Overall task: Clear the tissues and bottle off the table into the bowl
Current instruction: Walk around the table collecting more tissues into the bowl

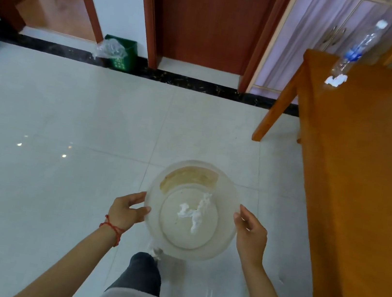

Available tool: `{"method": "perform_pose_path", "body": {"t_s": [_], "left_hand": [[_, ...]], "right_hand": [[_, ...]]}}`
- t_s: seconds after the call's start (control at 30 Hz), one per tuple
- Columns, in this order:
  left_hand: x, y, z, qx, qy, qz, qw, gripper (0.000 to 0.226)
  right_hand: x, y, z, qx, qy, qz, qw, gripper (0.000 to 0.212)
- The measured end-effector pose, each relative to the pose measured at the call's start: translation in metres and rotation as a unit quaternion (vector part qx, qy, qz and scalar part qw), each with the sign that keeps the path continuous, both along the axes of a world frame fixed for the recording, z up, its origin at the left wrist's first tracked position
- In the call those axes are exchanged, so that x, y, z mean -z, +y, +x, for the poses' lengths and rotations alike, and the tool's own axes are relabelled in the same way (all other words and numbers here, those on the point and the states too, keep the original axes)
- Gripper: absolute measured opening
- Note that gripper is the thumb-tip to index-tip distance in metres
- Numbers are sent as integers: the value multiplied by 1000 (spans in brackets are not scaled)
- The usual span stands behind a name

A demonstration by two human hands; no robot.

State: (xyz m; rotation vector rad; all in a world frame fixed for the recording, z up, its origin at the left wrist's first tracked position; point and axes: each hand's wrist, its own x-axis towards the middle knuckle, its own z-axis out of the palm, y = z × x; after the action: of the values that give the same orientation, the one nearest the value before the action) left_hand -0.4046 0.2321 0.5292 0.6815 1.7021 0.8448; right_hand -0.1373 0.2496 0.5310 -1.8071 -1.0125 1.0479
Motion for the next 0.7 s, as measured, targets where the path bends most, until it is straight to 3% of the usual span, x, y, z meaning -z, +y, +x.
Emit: {"method": "perform_pose_path", "body": {"t_s": [0.37, 0.7], "left_hand": [[-15, 202, -37, 54, -6, 19, 998, 44], [2, 367, -22, 50, -20, -3, 999, 43]], "right_hand": [[-4, 162, -37, 64, 24, -1, 998, 32], [8, 323, -23, 83, 18, 5, 996, 31]]}}
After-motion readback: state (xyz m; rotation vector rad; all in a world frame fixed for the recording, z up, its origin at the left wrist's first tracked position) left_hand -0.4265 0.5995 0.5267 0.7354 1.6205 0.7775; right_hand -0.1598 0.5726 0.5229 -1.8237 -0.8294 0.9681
